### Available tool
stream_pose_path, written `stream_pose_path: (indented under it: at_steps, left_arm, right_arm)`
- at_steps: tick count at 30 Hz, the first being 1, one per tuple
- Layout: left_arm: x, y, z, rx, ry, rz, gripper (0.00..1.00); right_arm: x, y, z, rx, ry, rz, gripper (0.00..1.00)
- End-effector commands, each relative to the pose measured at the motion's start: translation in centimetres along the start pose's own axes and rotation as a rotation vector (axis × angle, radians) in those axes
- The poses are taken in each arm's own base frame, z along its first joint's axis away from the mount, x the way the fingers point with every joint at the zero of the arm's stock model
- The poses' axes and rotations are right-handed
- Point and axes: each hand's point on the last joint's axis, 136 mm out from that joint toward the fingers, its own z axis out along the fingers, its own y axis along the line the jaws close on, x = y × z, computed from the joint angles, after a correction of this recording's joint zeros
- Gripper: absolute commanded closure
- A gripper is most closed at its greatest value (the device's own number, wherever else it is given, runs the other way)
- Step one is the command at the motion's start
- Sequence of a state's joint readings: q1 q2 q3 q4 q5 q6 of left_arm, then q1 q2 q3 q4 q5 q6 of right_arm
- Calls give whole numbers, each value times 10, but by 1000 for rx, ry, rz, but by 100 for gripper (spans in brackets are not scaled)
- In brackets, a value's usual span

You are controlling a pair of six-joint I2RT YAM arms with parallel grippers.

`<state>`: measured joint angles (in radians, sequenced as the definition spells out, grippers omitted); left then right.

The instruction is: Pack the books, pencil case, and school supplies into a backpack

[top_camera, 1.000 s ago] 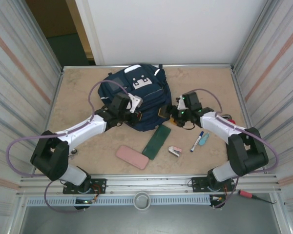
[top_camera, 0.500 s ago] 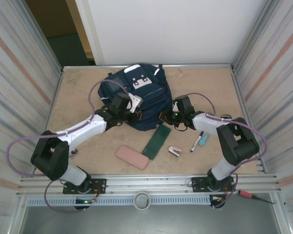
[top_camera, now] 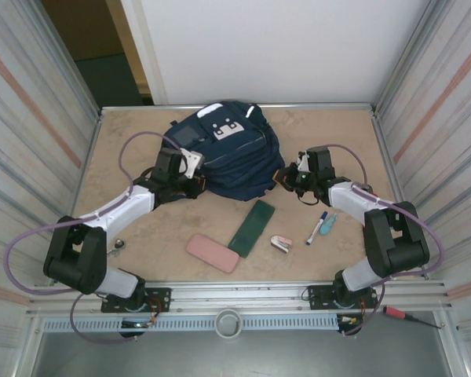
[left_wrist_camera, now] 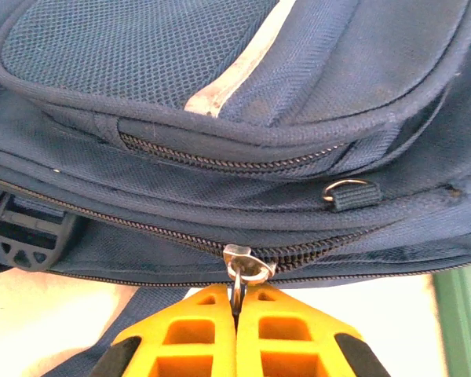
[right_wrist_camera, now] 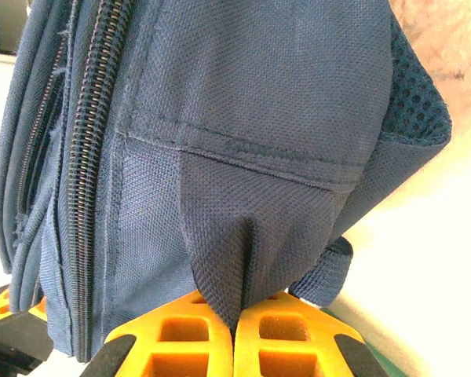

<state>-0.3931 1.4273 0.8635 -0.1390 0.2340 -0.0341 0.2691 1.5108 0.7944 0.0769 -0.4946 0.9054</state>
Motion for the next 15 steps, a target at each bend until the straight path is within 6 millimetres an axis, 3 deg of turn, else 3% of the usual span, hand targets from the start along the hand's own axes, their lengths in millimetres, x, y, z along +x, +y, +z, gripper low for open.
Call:
stream_pose_path:
  at_steps: [1,5,9,15]
  left_arm:
    - [-13,-1,-11,19,-62,-23,100]
    - [-5,43,-8,-208,-21,-24,100]
    - [-3,78,-3,-300,19,-51,100]
    - [2,110,10,-380,97,-83,100]
  right_arm:
    - [-19,0,-5,17,-54,-23,100]
    - [-28,-14,-11,40,-30,-34,100]
    - [-30,-21,-20,51,11,-70,100]
    - [-33,-22,-22,21,45,-80,100]
